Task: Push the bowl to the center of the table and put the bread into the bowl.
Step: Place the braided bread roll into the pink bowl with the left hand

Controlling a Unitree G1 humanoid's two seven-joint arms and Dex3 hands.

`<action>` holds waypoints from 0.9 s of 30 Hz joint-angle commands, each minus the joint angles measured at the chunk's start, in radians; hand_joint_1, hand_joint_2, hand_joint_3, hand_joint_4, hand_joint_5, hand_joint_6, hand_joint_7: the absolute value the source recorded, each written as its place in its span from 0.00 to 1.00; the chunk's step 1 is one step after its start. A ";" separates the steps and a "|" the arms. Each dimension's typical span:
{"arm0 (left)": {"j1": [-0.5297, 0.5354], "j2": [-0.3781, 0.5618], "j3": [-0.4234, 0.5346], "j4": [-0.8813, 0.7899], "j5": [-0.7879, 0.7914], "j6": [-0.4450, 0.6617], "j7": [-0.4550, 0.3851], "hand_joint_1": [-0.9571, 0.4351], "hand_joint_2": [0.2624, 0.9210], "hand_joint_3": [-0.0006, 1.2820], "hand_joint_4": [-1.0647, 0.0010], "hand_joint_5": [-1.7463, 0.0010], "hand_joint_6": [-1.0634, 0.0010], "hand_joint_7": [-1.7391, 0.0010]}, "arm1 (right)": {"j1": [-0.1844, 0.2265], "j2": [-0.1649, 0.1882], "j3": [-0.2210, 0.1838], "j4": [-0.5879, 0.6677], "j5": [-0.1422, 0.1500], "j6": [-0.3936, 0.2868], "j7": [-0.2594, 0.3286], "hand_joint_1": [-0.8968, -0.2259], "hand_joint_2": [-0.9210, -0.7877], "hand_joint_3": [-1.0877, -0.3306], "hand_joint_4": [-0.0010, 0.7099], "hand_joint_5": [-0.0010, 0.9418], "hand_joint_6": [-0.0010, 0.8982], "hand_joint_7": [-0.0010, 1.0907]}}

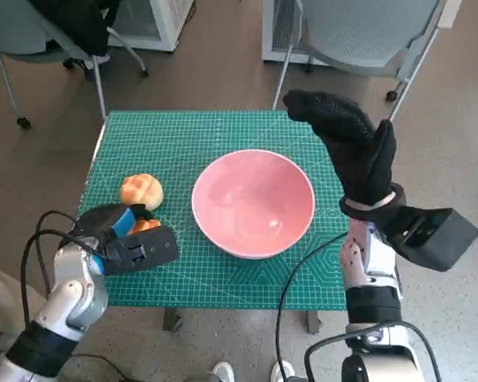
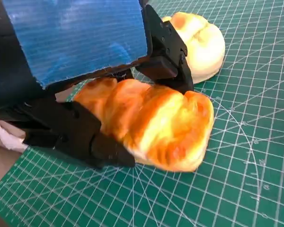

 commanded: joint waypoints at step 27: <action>0.050 0.033 0.119 -0.306 -0.008 -0.001 -0.158 0.69 0.69 0.33 0.36 0.22 0.35 0.42 | 0.014 0.001 -0.004 0.015 0.013 0.015 0.006 0.33 0.00 0.29 0.12 0.00 0.00 0.27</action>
